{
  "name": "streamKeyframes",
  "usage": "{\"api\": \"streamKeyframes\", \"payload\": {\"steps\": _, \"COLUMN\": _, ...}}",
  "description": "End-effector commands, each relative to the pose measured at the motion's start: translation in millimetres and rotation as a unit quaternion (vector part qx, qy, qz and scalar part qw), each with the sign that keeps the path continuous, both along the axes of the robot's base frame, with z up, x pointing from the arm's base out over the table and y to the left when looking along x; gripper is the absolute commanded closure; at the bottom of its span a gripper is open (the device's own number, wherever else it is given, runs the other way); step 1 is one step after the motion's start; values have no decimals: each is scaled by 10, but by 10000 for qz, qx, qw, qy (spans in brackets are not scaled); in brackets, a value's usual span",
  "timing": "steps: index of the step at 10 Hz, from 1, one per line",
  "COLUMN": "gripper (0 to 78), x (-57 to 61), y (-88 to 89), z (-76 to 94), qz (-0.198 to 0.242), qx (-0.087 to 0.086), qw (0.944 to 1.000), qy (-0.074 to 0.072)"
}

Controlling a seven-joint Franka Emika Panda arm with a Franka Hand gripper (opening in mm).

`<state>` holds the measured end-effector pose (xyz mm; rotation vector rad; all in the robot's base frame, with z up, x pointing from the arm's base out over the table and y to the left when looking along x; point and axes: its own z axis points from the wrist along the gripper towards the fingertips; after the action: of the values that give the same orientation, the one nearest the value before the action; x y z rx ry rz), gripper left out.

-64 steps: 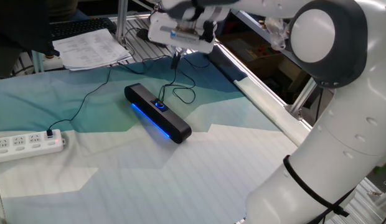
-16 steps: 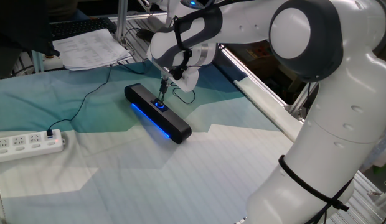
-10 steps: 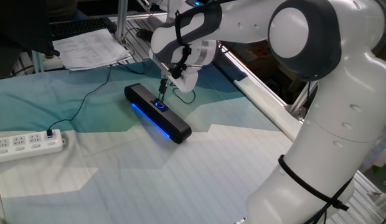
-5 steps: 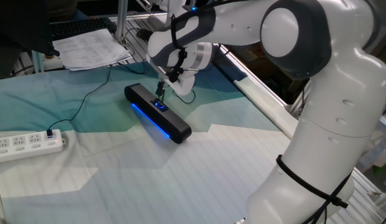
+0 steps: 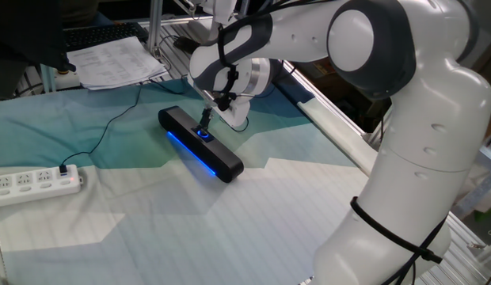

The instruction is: Turn the knob to decrease the volume of the speaker

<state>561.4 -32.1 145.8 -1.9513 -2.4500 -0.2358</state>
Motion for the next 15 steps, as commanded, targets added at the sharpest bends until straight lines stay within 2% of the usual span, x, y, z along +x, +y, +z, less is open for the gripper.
{"api": "streamKeyframes", "payload": {"steps": 1, "gripper": 776, "x": 15, "y": 12, "z": -66, "qz": 8, "qx": -28, "qw": 10000, "qy": -24}}
{"api": "streamKeyframes", "payload": {"steps": 2, "gripper": 776, "x": 10, "y": 9, "z": -90, "qz": 18, "qx": -27, "qw": 10000, "qy": -26}}
{"api": "streamKeyframes", "payload": {"steps": 3, "gripper": 1, "x": 6, "y": 3, "z": -103, "qz": 39, "qx": -27, "qw": 10000, "qy": -29}}
{"api": "streamKeyframes", "payload": {"steps": 15, "gripper": 1, "x": 6, "y": 3, "z": -103, "qz": 39, "qx": -27, "qw": 10000, "qy": -29}}
